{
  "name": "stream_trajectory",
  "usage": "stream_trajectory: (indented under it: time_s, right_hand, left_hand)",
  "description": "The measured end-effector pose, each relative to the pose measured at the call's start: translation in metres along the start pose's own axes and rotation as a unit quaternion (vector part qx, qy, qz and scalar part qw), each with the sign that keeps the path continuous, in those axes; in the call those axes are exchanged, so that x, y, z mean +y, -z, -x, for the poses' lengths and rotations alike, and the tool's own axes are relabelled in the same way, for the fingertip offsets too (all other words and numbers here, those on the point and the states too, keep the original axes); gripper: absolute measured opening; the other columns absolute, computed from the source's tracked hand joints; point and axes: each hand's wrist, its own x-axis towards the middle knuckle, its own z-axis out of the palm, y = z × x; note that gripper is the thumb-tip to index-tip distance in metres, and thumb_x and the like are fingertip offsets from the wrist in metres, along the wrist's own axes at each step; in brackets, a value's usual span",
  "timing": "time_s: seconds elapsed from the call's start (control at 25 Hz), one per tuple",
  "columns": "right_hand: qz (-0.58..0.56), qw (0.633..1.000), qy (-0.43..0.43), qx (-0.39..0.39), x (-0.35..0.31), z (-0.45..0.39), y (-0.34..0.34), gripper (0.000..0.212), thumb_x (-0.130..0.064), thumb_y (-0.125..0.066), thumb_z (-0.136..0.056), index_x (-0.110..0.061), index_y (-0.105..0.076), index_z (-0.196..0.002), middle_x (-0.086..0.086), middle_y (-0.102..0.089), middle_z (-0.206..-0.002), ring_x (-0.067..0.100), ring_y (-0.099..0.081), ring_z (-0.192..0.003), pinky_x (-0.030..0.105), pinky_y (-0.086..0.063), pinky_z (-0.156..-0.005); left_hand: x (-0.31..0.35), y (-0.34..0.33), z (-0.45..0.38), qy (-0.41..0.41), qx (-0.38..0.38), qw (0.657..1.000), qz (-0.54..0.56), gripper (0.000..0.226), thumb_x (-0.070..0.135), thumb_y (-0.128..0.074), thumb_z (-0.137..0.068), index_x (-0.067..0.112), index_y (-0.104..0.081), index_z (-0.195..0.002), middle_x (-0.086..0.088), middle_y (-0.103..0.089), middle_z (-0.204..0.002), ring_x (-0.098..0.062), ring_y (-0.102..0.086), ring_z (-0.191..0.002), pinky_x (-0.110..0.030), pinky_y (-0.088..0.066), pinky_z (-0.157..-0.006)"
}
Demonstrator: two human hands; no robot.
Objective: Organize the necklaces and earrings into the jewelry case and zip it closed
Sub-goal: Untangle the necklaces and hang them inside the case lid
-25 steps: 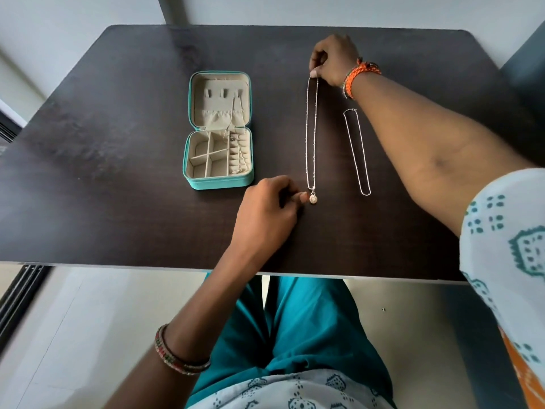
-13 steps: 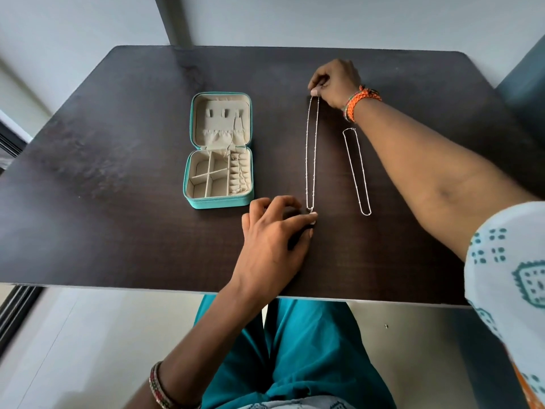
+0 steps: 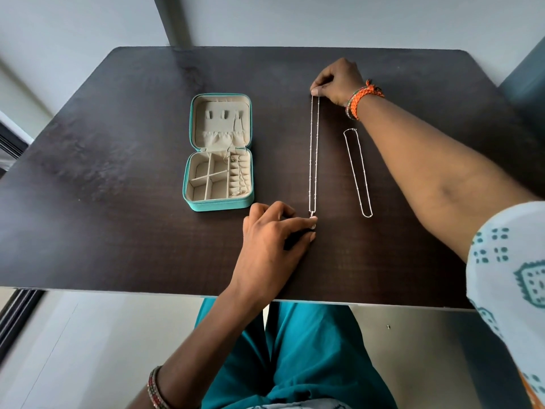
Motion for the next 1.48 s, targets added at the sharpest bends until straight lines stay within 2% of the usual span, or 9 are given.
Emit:
stream_trajectory:
  time_s: [0.12,0.28,0.4,0.76,0.92,1.04,1.16,1.32,1.48]
  right_hand:
    - [-0.006,1.0,-0.001,-0.021,0.001,0.0,0.004,0.016,-0.019,-0.075,-0.078,-0.011,-0.075,-0.092,0.004,-0.073,-0.095,0.009,-0.065,-0.088,0.025,-0.051,-0.086]
    - [-0.114,0.992,-0.061,0.006,-0.005,0.004,0.007,0.024,-0.028,-0.071,-0.083,-0.009,-0.071,-0.096,-0.002,-0.066,-0.077,0.004,-0.062,-0.066,0.018,-0.055,-0.069]
    - [-0.213,0.971,-0.095,0.047,-0.019,0.013,0.015,0.007,-0.022,-0.066,-0.086,-0.015,-0.067,-0.085,-0.005,-0.059,-0.071,0.004,-0.06,-0.057,0.021,-0.057,-0.059]
    - [-0.302,0.952,0.019,0.052,-0.112,0.094,0.042,0.021,0.0,-0.052,-0.086,-0.013,-0.068,-0.085,0.0,-0.065,-0.072,0.005,-0.057,-0.057,0.018,-0.047,-0.055]
    - [-0.173,0.98,0.074,0.066,-0.136,0.12,-0.001,0.018,-0.008,-0.06,-0.081,-0.02,-0.073,-0.081,-0.005,-0.068,-0.075,0.001,-0.058,-0.067,0.018,-0.047,-0.068]
    - [-0.075,0.993,0.07,0.053,-0.139,0.119,-0.04,0.014,-0.019,-0.062,-0.079,-0.024,-0.074,-0.084,-0.005,-0.064,-0.089,0.015,-0.059,-0.092,0.033,-0.048,-0.085]
    - [0.083,0.995,0.022,0.043,-0.148,0.114,-0.053,0.02,-0.028,-0.056,-0.085,-0.02,-0.073,-0.092,0.004,-0.058,-0.119,0.028,-0.042,-0.119,0.04,-0.032,-0.097]
    - [0.195,0.98,0.003,0.039,-0.167,0.126,-0.053,0.027,-0.033,-0.055,-0.085,-0.011,-0.07,-0.094,0.01,-0.05,-0.135,0.033,-0.022,-0.138,0.055,-0.006,-0.113]
    - [0.257,0.966,-0.015,0.007,-0.177,0.135,-0.047,0.028,-0.032,-0.061,-0.082,-0.01,-0.067,-0.098,0.016,-0.052,-0.131,0.038,-0.019,-0.14,0.06,0.004,-0.112]
  left_hand:
    - [0.001,0.001,0.0,0.004,-0.004,1.0,0.012,0.024,0.032,-0.069,-0.084,0.034,-0.07,-0.108,0.012,-0.054,-0.093,-0.009,-0.036,-0.092,-0.025,-0.04,-0.083]
    - [0.002,0.005,-0.001,0.01,-0.016,0.999,0.026,0.026,0.033,-0.067,-0.085,0.038,-0.067,-0.11,0.013,-0.053,-0.088,-0.008,-0.038,-0.091,-0.016,-0.039,-0.078]
    - [0.003,0.006,-0.001,0.017,0.007,0.998,0.059,0.025,0.024,-0.064,-0.089,0.039,-0.068,-0.108,0.014,-0.052,-0.083,-0.007,-0.042,-0.087,-0.01,-0.035,-0.075]
    - [-0.008,0.063,-0.056,0.045,0.163,0.955,0.244,0.024,0.005,-0.058,-0.084,0.025,-0.07,-0.091,0.0,-0.06,-0.071,-0.005,-0.047,-0.059,-0.017,-0.039,-0.054]
    - [-0.064,0.083,-0.109,0.115,0.302,0.933,0.159,0.019,0.026,-0.056,-0.084,0.019,-0.065,-0.099,-0.005,-0.066,-0.092,-0.013,-0.058,-0.082,-0.036,-0.05,-0.077]
    - [-0.104,0.081,-0.126,0.243,0.209,0.942,0.098,0.046,0.054,-0.052,-0.083,0.019,-0.056,-0.113,-0.004,-0.066,-0.107,-0.027,-0.055,-0.109,-0.045,-0.039,-0.099]
    - [-0.117,0.069,-0.128,0.253,0.104,0.962,-0.003,0.037,0.052,-0.051,-0.087,0.023,-0.061,-0.108,-0.001,-0.065,-0.115,-0.026,-0.045,-0.121,-0.041,-0.025,-0.099]
    - [-0.109,0.067,-0.129,0.251,0.112,0.961,-0.044,0.038,0.051,-0.045,-0.091,0.022,-0.066,-0.104,0.002,-0.06,-0.125,-0.021,-0.038,-0.126,-0.039,-0.02,-0.099]
    - [-0.114,0.064,-0.127,0.254,0.13,0.958,-0.033,0.034,0.046,-0.044,-0.093,0.022,-0.068,-0.099,-0.002,-0.065,-0.114,-0.02,-0.038,-0.127,-0.038,-0.019,-0.1]
